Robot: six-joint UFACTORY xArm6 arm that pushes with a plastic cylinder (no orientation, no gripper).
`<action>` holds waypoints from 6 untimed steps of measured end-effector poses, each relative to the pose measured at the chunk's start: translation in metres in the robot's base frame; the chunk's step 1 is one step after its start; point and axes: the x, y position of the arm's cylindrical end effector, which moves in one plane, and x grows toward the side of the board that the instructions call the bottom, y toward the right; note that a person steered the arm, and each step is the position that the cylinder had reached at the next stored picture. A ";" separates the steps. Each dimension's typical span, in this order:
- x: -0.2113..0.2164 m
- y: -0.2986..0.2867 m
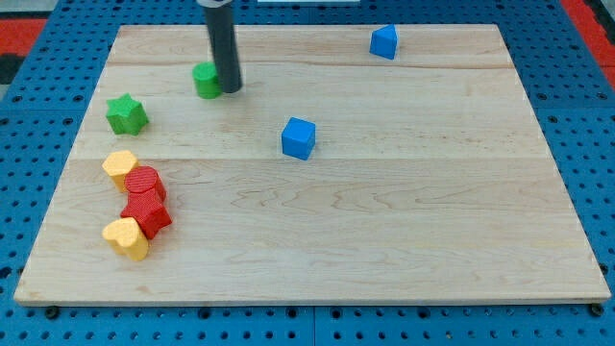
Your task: Push the green circle towards top side of green star
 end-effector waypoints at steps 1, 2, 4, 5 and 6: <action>-0.001 -0.021; -0.028 0.006; -0.034 -0.019; -0.026 -0.063; -0.026 -0.076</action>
